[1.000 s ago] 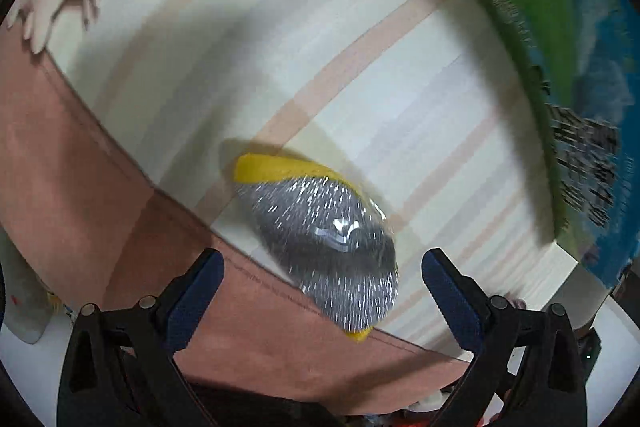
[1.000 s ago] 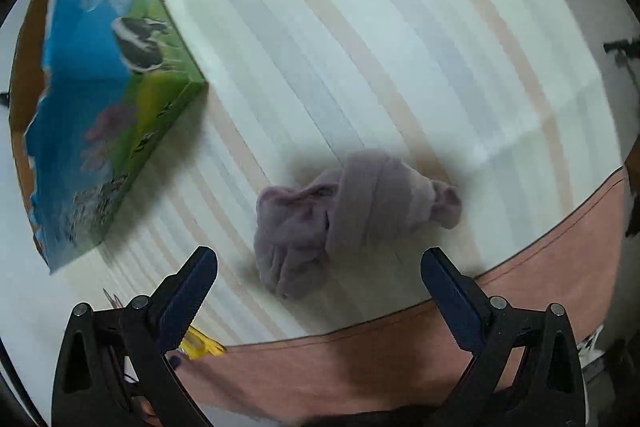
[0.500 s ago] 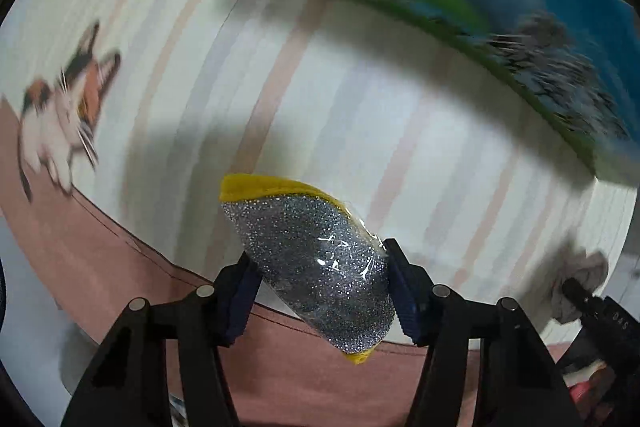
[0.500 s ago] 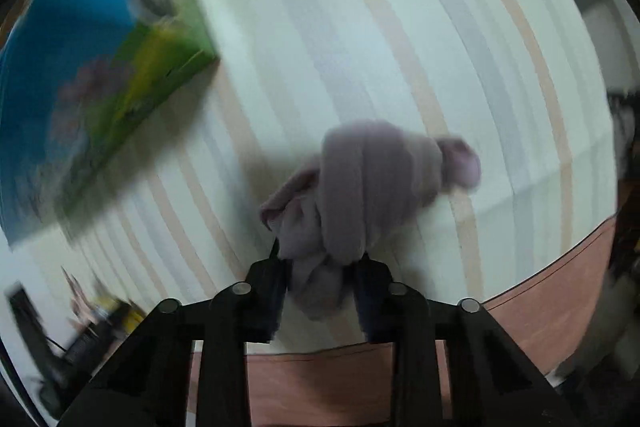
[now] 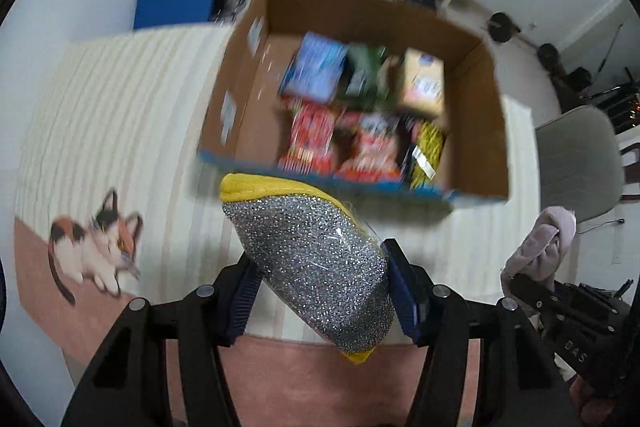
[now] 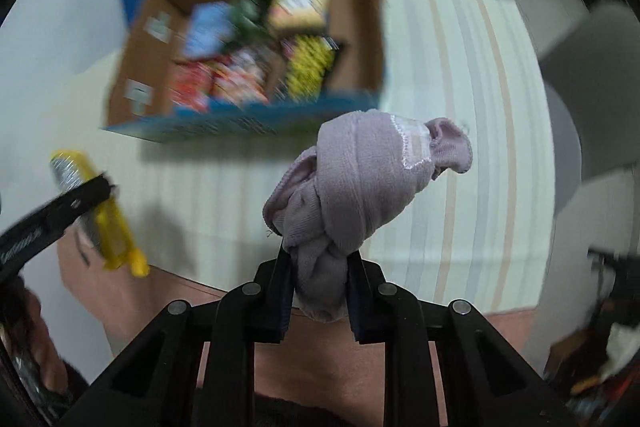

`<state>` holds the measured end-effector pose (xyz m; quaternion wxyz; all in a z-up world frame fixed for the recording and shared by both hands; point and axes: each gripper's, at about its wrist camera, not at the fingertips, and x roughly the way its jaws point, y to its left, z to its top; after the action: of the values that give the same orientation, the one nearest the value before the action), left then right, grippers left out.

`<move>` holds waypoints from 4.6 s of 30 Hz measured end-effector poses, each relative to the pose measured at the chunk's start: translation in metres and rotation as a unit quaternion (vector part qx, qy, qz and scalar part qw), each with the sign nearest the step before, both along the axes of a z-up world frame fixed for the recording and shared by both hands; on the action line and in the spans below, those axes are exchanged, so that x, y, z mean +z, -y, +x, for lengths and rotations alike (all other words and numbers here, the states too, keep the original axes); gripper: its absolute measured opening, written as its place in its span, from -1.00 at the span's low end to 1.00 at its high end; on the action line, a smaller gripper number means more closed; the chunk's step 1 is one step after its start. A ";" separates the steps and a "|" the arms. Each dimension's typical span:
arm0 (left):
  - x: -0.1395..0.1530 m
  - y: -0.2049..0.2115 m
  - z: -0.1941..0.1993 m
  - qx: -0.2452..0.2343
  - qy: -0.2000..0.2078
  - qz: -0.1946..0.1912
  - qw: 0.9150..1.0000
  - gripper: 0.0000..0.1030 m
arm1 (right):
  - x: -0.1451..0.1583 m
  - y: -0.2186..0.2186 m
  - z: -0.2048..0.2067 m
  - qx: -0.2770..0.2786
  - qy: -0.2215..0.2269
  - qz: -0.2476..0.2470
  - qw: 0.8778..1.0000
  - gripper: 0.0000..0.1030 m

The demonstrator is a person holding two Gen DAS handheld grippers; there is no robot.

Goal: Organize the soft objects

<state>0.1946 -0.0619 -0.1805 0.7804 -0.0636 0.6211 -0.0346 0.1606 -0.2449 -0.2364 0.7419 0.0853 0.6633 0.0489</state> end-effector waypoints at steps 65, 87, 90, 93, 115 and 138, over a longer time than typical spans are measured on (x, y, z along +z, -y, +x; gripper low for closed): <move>-0.021 -0.020 0.103 -0.026 -0.001 0.085 0.996 0.92 | -0.005 -0.043 0.143 -0.013 0.010 -0.101 0.995 1.00; 0.126 -0.005 -0.041 -0.034 0.139 0.064 0.988 0.92 | 0.163 -0.034 -0.002 -0.020 0.185 -0.077 0.979 1.00; 0.141 -0.005 -0.059 -0.037 0.145 0.066 0.987 0.92 | 0.186 -0.035 -0.030 -0.019 0.202 -0.072 0.976 1.00; 0.152 -0.006 -0.074 -0.037 0.147 0.064 0.986 0.92 | 0.203 -0.035 -0.051 -0.020 0.211 -0.060 0.975 1.00; 0.196 -0.012 -0.128 -0.031 0.202 0.067 0.977 0.92 | 0.274 -0.036 -0.125 -0.031 0.277 -0.087 0.956 1.00; 0.215 -0.016 -0.132 -0.022 0.237 0.071 0.969 0.99 | 0.285 -0.034 -0.117 -0.052 0.306 -0.101 0.945 1.00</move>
<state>0.0628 -0.0463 0.0344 0.9067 0.0156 0.4208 -0.0218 0.0434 -0.2110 0.0485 0.9152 0.0253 0.4009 -0.0334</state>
